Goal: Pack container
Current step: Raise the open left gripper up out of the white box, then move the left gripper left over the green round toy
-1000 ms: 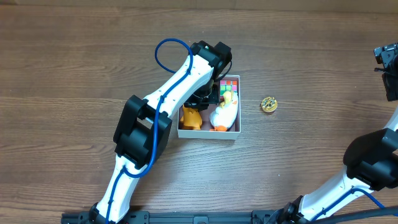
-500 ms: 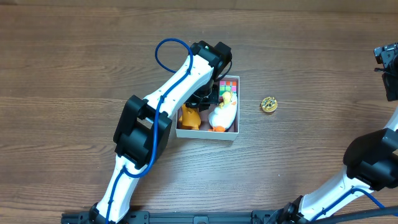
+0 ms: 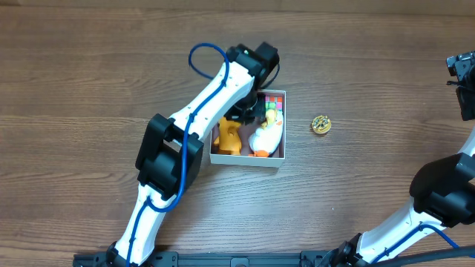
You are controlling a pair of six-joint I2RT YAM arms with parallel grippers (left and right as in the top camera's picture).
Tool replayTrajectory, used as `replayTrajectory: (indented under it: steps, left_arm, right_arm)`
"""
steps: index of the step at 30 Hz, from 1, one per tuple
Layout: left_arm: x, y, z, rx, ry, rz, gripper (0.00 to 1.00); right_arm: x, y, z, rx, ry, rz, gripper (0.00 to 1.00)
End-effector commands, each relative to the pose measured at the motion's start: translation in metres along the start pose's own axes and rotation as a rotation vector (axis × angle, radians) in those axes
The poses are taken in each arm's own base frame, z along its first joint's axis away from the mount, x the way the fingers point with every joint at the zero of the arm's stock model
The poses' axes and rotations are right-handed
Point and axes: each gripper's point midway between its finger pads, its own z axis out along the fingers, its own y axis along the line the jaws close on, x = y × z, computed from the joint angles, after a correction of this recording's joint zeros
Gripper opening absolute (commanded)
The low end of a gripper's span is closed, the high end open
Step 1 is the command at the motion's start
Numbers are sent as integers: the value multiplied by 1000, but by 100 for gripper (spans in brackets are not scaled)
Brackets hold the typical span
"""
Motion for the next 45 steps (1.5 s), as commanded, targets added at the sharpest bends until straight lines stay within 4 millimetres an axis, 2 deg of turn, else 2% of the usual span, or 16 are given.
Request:
replayTrajectory:
  steps: [1,5,6,9,11,14,15,16,18,22,25,31,37,39,42,45]
  left_arm:
    - [-24,-11,-38,82,-86,27,8]
    - [-34,1,-77,98,-135,-4,8]
    - [-38,18,-97,85,-157,-35,12]
    - [-44,58,-128,26,-200,-91,18]
    - [-52,68,-145,54,-241,-31,38]
    - [-60,99,-169,58,-301,-65,54]
    - [-62,111,-179,76,-316,-53,69]
    - [-61,116,-184,93,-322,-38,75]
    - [-60,125,-195,123,-339,-16,100]
    - [-56,157,-211,61,-380,-36,100]
    - [-48,170,-218,38,-388,-42,100]
    - [-8,183,-212,-4,-309,68,100]
    - [40,197,-172,-42,-120,262,100]
    - [37,200,-150,-34,-85,238,100]
    - [26,199,-133,-27,-105,202,100]
    - [15,182,-121,69,-138,194,100]
  right_arm:
    - [-1,-2,1,9,-6,-7,100]
    - [-1,-2,1,9,-6,-7,100]
    - [-1,-2,1,9,-6,-7,100]
    - [-1,-2,1,9,-6,-7,100]
    - [-1,-2,1,9,-6,-7,100]
    - [-1,-2,1,9,-6,-7,100]
    - [-1,-2,1,9,-6,-7,100]
    - [-1,-2,1,9,-6,-7,100]
    - [-1,-2,1,9,-6,-7,100]
    - [-1,-2,1,9,-6,-7,100]
    - [-1,-2,1,9,-6,-7,100]
    - [-1,-2,1,9,-6,-7,100]
    - [-1,-2,1,9,-6,-7,100]
    - [-1,-2,1,9,-6,-7,100]
    - [-1,-2,1,9,-6,-7,100]
    - [-1,-2,1,9,-6,-7,100]
